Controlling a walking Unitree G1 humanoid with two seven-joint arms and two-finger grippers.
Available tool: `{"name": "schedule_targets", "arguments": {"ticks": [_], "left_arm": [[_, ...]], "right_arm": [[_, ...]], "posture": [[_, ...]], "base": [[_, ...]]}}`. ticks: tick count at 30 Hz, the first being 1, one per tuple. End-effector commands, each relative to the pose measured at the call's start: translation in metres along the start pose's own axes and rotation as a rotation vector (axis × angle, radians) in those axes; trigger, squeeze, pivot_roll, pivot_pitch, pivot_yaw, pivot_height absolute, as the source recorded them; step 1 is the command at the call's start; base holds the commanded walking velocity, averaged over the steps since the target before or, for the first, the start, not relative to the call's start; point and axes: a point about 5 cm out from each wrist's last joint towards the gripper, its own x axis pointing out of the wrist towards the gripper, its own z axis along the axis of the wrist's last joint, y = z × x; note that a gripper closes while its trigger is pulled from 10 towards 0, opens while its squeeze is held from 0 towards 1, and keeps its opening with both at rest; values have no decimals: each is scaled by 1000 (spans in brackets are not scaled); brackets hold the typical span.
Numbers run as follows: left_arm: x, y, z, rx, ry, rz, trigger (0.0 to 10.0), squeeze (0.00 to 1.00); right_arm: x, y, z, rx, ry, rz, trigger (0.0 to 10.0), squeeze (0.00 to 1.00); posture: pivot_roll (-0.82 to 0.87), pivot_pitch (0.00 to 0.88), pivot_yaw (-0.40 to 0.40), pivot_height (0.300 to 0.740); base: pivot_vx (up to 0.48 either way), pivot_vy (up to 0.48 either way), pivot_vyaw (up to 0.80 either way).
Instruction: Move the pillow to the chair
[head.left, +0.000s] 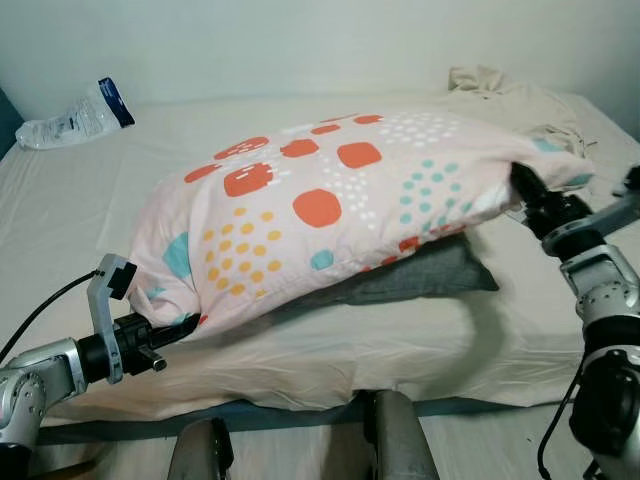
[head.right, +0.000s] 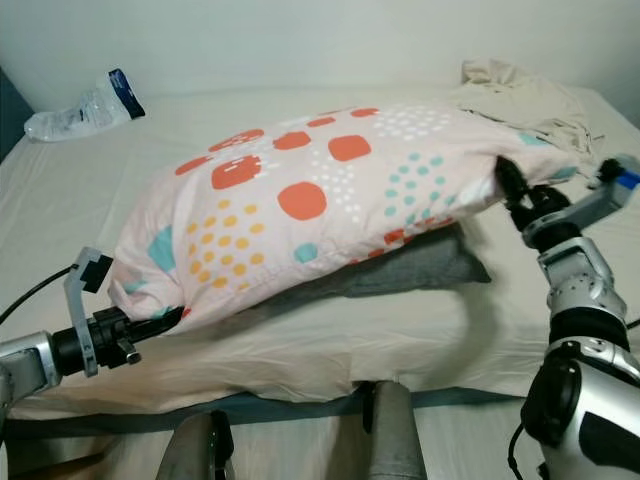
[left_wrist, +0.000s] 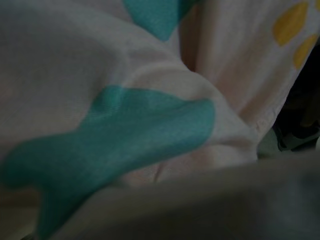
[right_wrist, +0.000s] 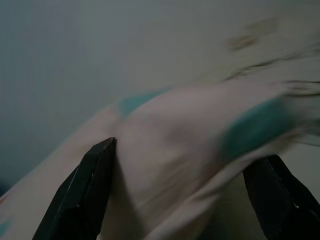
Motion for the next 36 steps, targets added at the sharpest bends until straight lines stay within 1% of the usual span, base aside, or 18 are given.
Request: {"name": "schedule_targets", "arguments": {"ticks": [1,2,4,7,10,11,12,18,21,24,25,26,27,28,30,32,35,36], "left_arm": [[-2,1,-14,-35,44,12,0,0],[-1,1,-15,-35,49,11,0,0],[0,0,-15,-36,52,6,0,0],[1,-1,-14,-36,53,-5,0,0],[1,-2,-14,-36,56,-9,0,0],[2,-2,-15,-35,58,-12,0,0],[2,-2,-15,-35,62,-17,0,0],[3,-3,-15,-33,67,-19,0,0],[6,-3,-17,-31,73,-26,0,0],[8,-4,-17,-30,74,-30,0,0],[10,-5,-17,-30,72,-35,0,0],[10,-5,-17,-30,72,-35,0,0],[12,-7,-17,-30,69,-45,0,0],[14,-8,-18,-30,67,-51,0,0],[14,-8,-18,-30,67,-51,0,0],[18,-10,-18,-28,58,-58,0,0],[20,-10,-17,-26,53,-59,0,0],[24,-12,-16,-21,31,-58,0,0]], "right_arm": [[-5,-11,9,28,-42,-74,10000,1000],[-7,-17,11,30,-36,-112,10000,1000],[-9,-20,11,46,-21,-129,10000,1000],[-7,-17,6,78,10,-96,10000,1000],[-5,-14,3,73,24,-88,10000,1000],[-2,-9,-1,63,45,-59,10000,1000],[3,2,-8,66,86,9,10000,1000],[10,16,-21,33,153,70,10000,1000],[15,30,-38,19,229,111,10000,1000],[16,35,-46,3,272,133,10000,1000],[16,41,-57,-35,323,153,10000,1000],[16,41,-57,-35,323,153,10000,1000],[17,45,-66,-73,360,160,10000,0],[17,49,-73,-100,382,159,10000,0],[17,49,-73,-100,382,159,10000,0],[18,55,-82,-151,386,140,10000,0],[19,56,-84,-166,382,129,10000,0],[20,58,-82,-191,336,123,0,0]], "posture": [[-44,229,-11,581],[-43,228,-10,581],[-43,228,-7,581],[-40,228,-3,581],[-39,228,-2,581],[-38,228,-2,581],[-38,227,-1,581],[-38,227,-2,581],[-42,228,-4,581],[-42,229,-6,581],[-43,229,-6,581],[-43,229,-6,581],[-45,226,-8,581],[-45,225,-9,581],[-45,225,-9,581],[-49,216,-12,581],[-49,216,-12,581],[-50,210,-15,581]], "base": [[0,0,0],[0,0,0],[0,0,0],[0,0,0],[0,0,0],[0,0,0],[0,0,0],[0,0,0],[0,0,0],[0,0,0],[0,0,0],[0,0,0],[0,0,0],[0,0,0],[0,0,0],[0,0,0],[0,0,0],[0,0,0]]}}
